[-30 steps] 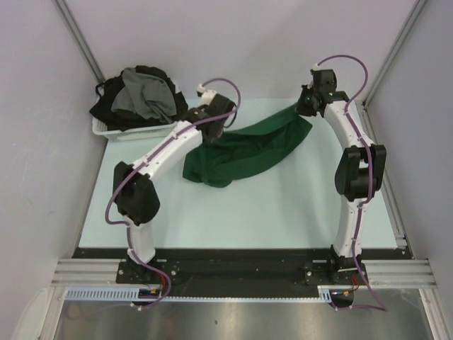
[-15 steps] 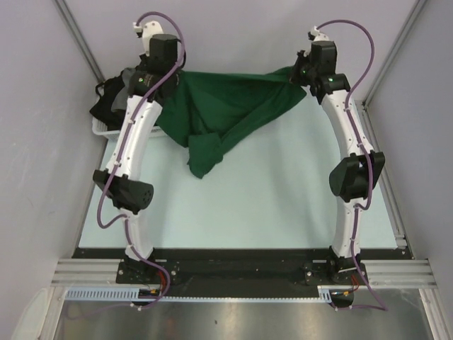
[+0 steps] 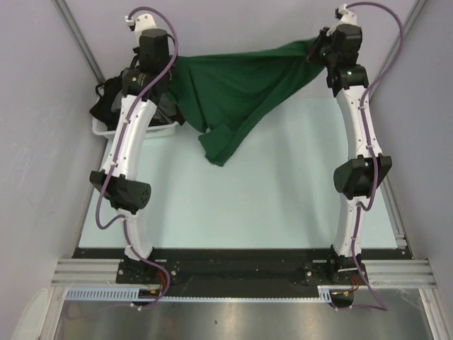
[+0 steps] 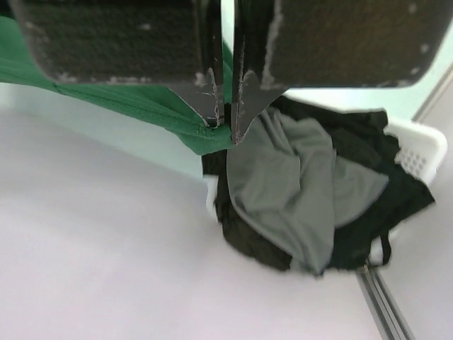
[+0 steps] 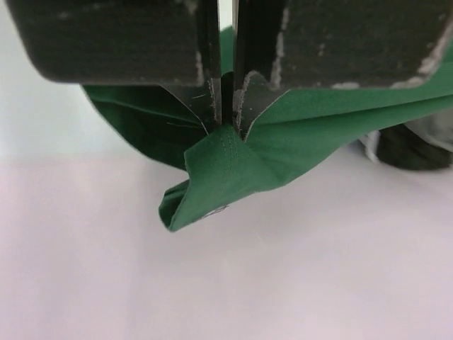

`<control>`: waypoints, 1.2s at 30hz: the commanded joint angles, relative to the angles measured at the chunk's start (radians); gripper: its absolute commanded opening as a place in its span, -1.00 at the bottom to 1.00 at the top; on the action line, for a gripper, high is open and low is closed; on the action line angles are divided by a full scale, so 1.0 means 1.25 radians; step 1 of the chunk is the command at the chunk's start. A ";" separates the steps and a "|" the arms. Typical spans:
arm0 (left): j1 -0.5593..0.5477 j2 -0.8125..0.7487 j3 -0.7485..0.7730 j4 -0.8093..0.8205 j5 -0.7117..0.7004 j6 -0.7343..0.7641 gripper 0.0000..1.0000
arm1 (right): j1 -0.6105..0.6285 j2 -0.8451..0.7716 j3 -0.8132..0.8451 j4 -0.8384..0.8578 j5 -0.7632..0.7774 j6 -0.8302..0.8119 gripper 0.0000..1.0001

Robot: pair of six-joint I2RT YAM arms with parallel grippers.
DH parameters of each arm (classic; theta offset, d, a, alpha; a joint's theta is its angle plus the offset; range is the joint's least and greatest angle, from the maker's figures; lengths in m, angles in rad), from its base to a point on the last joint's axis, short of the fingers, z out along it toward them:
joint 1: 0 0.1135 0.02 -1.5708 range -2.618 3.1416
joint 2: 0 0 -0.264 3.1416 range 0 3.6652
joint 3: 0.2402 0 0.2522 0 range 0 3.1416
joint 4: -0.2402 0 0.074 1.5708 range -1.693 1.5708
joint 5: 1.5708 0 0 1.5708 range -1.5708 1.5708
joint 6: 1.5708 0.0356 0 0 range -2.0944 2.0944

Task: Fold and stack the t-shirts
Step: Flatten out the tshirt

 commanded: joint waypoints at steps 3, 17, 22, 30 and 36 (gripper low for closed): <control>0.006 -0.136 0.007 0.262 -0.116 0.120 -1.00 | -0.007 -0.064 0.084 0.189 -0.019 0.002 -1.00; -0.027 -0.175 -0.025 0.291 -0.149 0.171 -1.00 | -0.011 -0.103 -0.120 0.167 -0.019 0.012 -1.00; -0.007 -0.193 -0.048 0.279 -0.118 0.132 -1.00 | -0.041 -0.091 -0.035 0.176 -0.016 0.020 -1.00; 0.009 -0.098 -0.006 0.172 -0.079 0.078 -1.00 | -0.070 -0.069 -0.055 0.139 0.000 0.061 -1.00; 0.022 0.013 0.009 0.018 0.012 -0.024 -1.00 | -0.096 0.177 0.241 -0.162 -0.026 0.149 -1.00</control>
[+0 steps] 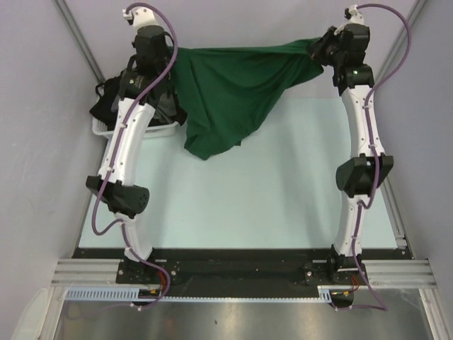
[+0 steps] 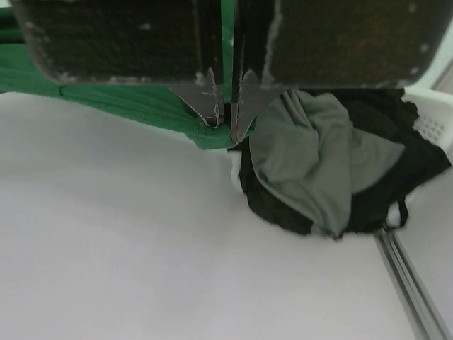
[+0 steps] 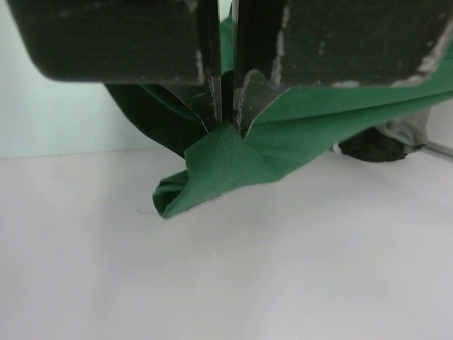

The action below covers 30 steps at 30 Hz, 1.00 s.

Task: Fold and stack the t-shirts
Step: Flatten out the tshirt

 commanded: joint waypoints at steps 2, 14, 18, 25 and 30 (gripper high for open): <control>0.052 0.099 0.064 -0.119 0.024 -0.088 -1.00 | -0.079 0.238 0.258 -0.271 0.007 0.121 -1.00; 0.016 -0.039 0.055 -0.010 0.039 -0.050 -1.00 | -0.050 0.009 0.095 0.021 -0.180 0.124 -1.00; -0.111 -0.190 -0.094 -0.021 -0.063 -0.002 -1.00 | 0.030 -0.125 -0.003 -0.132 -0.050 0.027 -1.00; -0.174 -0.530 -0.492 -0.198 -0.038 -0.173 -1.00 | 0.111 -0.369 -0.369 -0.323 0.122 -0.001 -1.00; -0.174 -0.686 -0.669 -0.297 -0.027 -0.218 -1.00 | 0.094 -0.423 -0.596 -0.497 0.186 0.002 -1.00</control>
